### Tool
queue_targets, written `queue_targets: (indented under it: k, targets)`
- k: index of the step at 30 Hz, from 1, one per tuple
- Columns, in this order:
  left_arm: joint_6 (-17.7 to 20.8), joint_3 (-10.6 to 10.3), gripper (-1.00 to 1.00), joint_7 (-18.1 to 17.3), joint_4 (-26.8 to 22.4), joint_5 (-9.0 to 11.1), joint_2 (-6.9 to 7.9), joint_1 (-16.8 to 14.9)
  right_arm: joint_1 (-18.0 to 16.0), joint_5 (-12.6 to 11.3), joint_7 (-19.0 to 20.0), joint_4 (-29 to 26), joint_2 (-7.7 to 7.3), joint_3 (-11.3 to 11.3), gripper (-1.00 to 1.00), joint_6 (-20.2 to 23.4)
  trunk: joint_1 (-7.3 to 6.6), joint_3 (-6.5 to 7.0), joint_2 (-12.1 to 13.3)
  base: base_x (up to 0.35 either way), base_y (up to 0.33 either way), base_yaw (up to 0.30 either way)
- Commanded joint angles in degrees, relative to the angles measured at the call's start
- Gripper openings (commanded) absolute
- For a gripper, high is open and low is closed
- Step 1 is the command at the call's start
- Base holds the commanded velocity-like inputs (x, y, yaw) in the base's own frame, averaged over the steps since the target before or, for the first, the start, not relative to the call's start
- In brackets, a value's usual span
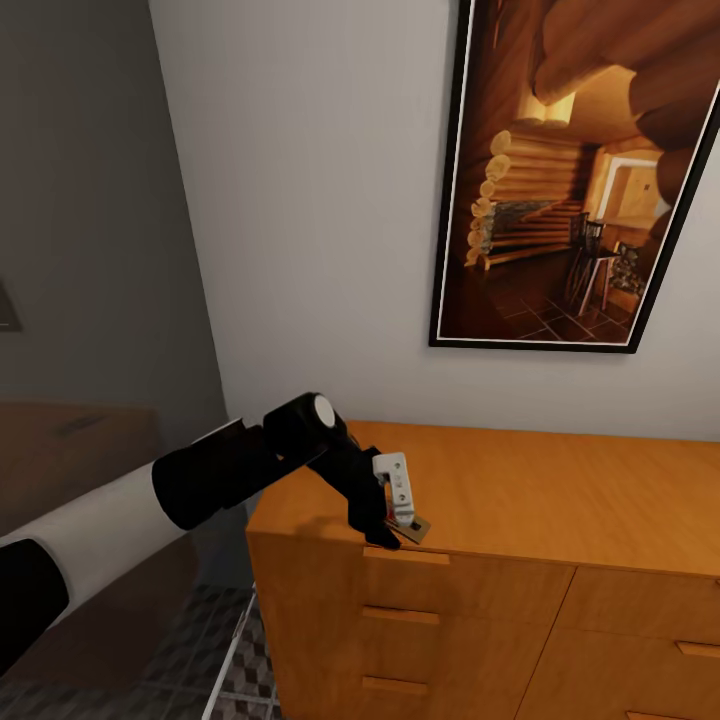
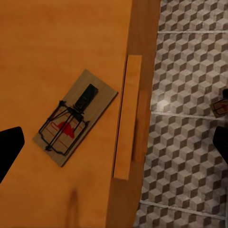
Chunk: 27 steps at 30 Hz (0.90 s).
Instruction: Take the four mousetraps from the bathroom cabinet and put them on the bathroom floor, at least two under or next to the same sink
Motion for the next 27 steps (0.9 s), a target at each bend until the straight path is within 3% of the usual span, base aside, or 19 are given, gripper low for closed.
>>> queue_targets:
  k: [1, 8, 16, 21, 27]
  targets:
    - [0.41, -0.22, 1.0, 0.03, -0.03, 0.19, 0.01, -0.07, -0.04, -0.43, -0.11, 0.06, 0.04, 0.43, -1.0, 0.21, 0.0, -0.06, -0.04, 0.0, 0.0, 0.0]
    - [0.36, -1.96, 1.0, 0.03, 0.1, 0.19, -0.03, -0.07, 1.29, -0.49, 0.6, 0.06, 0.95, 0.43, -1.0, 8.45, 0.0, -0.06, -0.04, 0.0, 0.0, 0.0]
    - [0.33, -2.21, 1.0, 0.03, 0.04, 0.19, -0.04, -0.07, 3.44, -0.52, 2.46, 0.06, 1.65, 0.43, -1.0, 11.36, 0.0, -0.06, -0.04, 0.0, 0.0, 0.0]
    - [0.32, -2.23, 1.0, 0.03, -0.1, 0.19, -0.04, -0.07, 3.67, -0.52, 5.44, 0.06, 1.56, 0.43, -1.0, 14.74, 0.0, -0.06, -0.04, 0.0, 0.0, 0.0]
    - [0.36, -2.23, 1.0, 0.03, -0.15, 0.19, -0.04, -0.07, 3.73, -0.52, 6.45, 0.06, 1.47, 0.43, -1.0, 15.73, 0.0, -0.06, -0.04, 0.0, 0.0, 0.0]
